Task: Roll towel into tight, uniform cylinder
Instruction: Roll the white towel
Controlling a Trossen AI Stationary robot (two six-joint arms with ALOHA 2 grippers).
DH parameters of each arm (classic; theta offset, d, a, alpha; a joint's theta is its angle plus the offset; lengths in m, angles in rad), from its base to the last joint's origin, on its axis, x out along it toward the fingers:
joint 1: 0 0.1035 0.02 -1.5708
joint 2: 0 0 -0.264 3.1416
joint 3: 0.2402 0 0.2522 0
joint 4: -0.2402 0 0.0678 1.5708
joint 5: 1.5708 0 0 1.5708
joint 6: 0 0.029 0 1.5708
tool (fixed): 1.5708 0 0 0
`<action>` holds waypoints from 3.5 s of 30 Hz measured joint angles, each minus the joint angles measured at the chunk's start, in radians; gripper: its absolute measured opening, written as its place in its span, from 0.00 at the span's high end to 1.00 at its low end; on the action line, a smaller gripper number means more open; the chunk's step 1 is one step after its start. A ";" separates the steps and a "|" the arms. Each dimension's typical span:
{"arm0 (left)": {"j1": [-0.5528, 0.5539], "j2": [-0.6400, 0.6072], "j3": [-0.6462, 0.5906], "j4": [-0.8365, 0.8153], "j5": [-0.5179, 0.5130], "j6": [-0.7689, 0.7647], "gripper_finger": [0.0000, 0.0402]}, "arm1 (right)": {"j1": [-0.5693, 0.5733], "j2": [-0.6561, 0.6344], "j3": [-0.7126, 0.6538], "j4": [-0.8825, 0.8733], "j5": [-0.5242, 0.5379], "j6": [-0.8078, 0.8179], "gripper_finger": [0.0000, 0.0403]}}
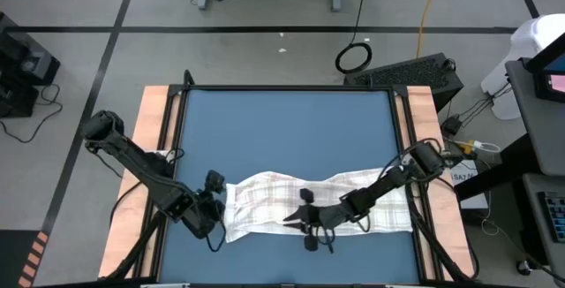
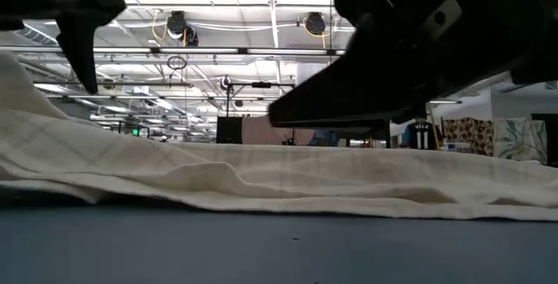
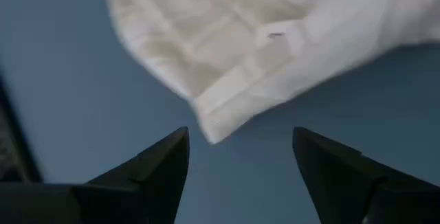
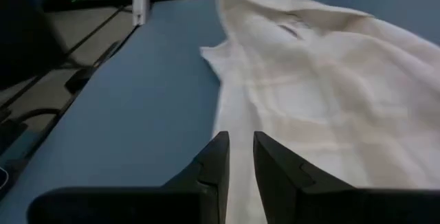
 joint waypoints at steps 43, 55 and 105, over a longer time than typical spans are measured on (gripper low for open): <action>0.116 0.073 0.200 0.119 -0.156 0.148 0.98 | -0.012 0.022 0.144 0.017 0.173 -0.072 0.85; 0.148 0.073 0.166 0.116 -0.119 0.053 0.96 | -0.012 0.022 0.144 -0.030 0.259 -0.089 0.82; 0.264 0.017 -0.193 0.337 0.132 0.090 0.68 | -0.026 0.181 0.144 -0.229 0.105 0.084 0.83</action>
